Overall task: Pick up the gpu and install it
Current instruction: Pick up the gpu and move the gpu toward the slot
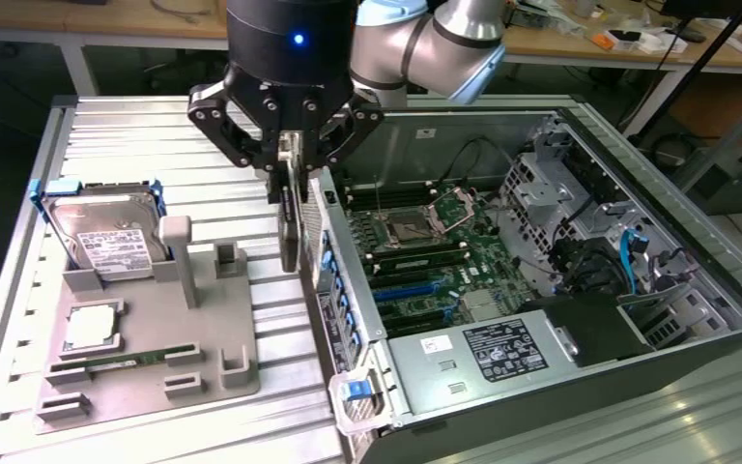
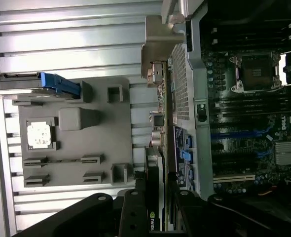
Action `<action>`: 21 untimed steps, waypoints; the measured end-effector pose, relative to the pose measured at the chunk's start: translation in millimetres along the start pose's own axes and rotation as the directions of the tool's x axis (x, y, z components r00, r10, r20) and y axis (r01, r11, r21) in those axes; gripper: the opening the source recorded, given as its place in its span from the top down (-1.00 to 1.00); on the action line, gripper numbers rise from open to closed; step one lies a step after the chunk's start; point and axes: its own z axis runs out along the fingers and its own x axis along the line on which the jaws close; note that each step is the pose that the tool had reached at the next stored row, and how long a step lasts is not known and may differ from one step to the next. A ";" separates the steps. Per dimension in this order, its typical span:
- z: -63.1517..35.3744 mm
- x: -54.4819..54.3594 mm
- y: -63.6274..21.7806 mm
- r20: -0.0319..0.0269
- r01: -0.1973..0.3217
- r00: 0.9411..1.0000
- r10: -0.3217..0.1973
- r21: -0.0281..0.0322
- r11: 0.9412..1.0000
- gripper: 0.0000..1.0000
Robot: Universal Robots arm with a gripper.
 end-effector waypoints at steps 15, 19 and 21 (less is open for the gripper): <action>-6.6 -51.9 4.0 0.000 0.000 1.000 0.000 0.004 1.000 0.46; -6.2 -68.6 5.3 0.000 0.000 1.000 0.000 0.004 1.000 0.46; -6.0 -76.9 5.9 0.000 0.001 1.000 -0.001 0.004 1.000 0.46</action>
